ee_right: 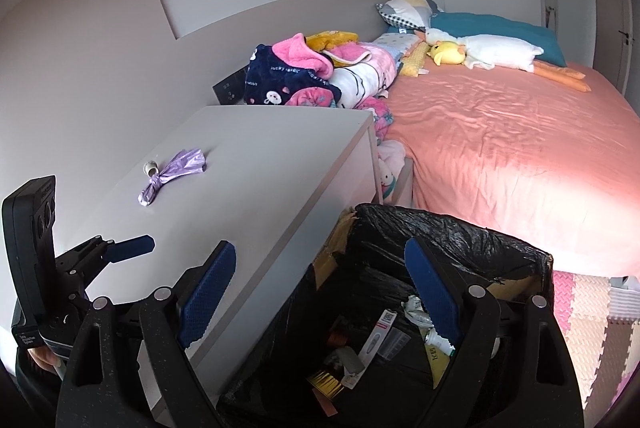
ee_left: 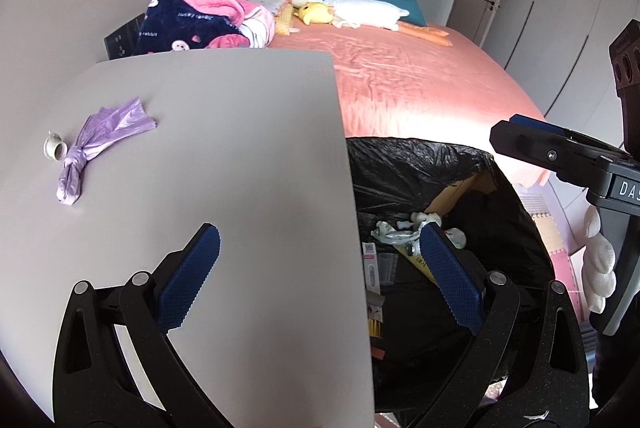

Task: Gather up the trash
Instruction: 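Move the left tool to the white cap while the right tool moves to the purple bag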

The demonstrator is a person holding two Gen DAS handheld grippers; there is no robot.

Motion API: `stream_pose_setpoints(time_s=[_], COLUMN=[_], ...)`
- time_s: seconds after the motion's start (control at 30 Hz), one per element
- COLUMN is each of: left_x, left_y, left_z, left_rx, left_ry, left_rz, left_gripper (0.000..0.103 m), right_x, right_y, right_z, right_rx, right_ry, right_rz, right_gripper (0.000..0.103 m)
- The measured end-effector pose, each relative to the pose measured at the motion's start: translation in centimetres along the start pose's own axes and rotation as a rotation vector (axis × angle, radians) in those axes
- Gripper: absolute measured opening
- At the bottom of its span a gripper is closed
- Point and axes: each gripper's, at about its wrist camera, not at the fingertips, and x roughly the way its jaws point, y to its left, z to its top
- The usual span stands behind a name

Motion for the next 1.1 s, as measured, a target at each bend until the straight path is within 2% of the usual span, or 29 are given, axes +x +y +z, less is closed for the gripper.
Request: stream_pose_setpoints(time_s=[0.37, 0.8, 1.1], left_x=[-1.1, -3.6, -4.0], left_y=[5.3, 13.3, 17.7], left_z=[-1.0, -2.6, -3.2], left_rx=[-0.079, -0.19, -0.231], left_ry=[-0.015, -0.035, -0.03], left_rz=[0.067, 0.166, 0.231], left_gripper=[0.097, 0.097, 0.097], right_x=[3.3, 8.2, 11.6], right_y=[4.1, 10.5, 14.5], right_z=[0.8, 1.9, 2.8], right_rx=[-0.038, -0.118, -0.133], right_ry=[0.031, 0.088, 0.122], right_rz=[0.032, 0.085, 0.125], right_gripper=[0.086, 0.087, 0.087])
